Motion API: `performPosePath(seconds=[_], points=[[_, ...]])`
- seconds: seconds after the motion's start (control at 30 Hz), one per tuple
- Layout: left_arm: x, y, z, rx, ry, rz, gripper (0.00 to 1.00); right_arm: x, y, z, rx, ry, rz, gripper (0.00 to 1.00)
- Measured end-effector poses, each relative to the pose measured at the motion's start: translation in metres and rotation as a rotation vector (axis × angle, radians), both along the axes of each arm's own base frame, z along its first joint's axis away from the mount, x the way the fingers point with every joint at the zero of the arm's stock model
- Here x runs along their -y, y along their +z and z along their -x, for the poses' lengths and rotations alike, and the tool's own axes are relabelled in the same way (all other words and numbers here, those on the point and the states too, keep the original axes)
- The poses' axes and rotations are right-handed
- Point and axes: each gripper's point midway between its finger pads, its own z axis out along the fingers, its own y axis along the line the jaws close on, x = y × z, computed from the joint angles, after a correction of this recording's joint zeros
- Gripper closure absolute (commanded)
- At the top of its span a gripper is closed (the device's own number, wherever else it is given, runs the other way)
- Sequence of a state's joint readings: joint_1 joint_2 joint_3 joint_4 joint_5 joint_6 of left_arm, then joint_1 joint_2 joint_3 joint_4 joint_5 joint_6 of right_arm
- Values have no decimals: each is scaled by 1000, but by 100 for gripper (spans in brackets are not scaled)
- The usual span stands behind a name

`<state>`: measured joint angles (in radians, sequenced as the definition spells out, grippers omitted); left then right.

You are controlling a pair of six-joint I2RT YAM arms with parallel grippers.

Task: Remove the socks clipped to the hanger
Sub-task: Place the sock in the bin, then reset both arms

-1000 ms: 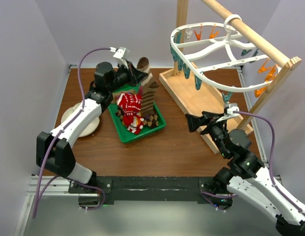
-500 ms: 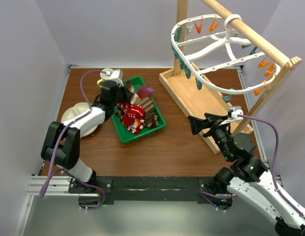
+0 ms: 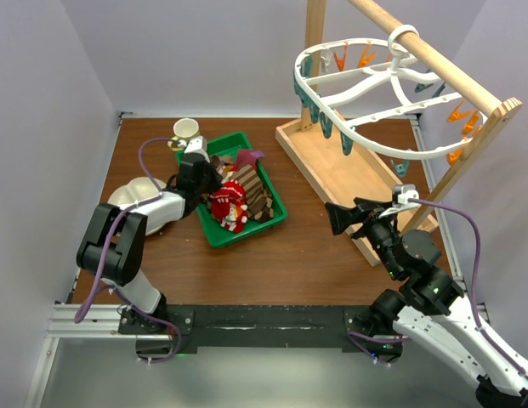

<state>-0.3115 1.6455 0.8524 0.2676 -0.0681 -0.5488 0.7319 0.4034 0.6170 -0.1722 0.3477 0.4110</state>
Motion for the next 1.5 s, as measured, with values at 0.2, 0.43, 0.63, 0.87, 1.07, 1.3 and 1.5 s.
performPosePath(seconds=[0.2,0.43,0.63,0.87,1.07,1.3,1.5], points=[[1,14,-1,2,-8,1,67,0,0,0,0,0,0,2],[9,68,-12,83,-53,13,0,0,0,0,0,0,0,2],[14,109,-2,143,-108,20,0,-1,-1,0,-3,1,2,2],[51,157,31,245,-250,45,0,-4,-8,-5,-16,1,12,2],[108,170,87,316,-449,93,0,-10,-22,-10,-46,3,29,2],[140,135,131,273,-592,78,0,-13,-25,-13,-54,2,28,2],[137,140,140,284,-619,78,0,-13,-24,-13,-53,2,23,1]])
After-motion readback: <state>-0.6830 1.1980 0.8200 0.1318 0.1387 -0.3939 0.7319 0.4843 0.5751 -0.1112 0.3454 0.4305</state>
